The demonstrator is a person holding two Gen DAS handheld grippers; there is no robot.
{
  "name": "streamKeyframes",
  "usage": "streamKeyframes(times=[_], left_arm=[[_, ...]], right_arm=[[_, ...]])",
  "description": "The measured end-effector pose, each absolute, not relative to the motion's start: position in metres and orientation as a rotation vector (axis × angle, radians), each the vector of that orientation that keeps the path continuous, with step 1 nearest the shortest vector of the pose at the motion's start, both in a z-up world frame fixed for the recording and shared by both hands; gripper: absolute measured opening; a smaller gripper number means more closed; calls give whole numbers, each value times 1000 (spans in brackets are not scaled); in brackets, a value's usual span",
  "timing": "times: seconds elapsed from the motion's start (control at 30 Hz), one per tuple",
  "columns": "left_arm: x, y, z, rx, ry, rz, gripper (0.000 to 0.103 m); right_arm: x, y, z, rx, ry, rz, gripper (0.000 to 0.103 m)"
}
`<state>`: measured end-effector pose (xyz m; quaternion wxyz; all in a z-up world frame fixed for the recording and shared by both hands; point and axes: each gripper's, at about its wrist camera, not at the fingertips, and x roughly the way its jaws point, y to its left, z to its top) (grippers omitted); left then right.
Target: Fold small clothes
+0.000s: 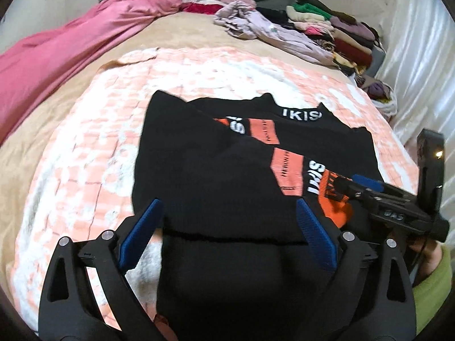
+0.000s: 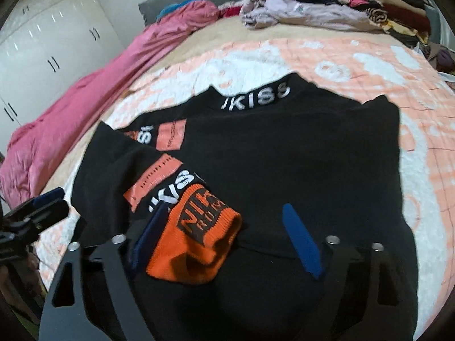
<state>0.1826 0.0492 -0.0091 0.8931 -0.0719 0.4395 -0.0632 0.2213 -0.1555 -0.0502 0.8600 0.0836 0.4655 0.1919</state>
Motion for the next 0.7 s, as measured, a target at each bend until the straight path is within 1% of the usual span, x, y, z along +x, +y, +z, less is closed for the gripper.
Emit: streamKeyframes(times=[0.1,0.17,0.2,0.27,0.37,0.47,0.57,0.7], left_arm=[[183,54,-11,-145,909,-116,88],[184,55,-12,-142,911,-114,88],[184,56,-13,-143,914,-113,88],[184,57,-14,-148,916,-115,88],[183,57,-12,-140,910,-114,88],[182,60,-11,-131,903,-112,88],[181,65,-9,-127,899,-99,88],[179,76,-7,-149,900,-81,88]], right_arm=[[219,-147,-54,159,980,416,65],[217,-144,-53,163,971,431,50],[216,-144,-52,170,965,444,45],[214,-143,-52,189,958,475,28],[211,-142,-49,195,948,488,16],[208,-144,-42,210,919,513,9],[203,-142,-33,199,887,548,7],[202,-137,-33,168,895,536,5]])
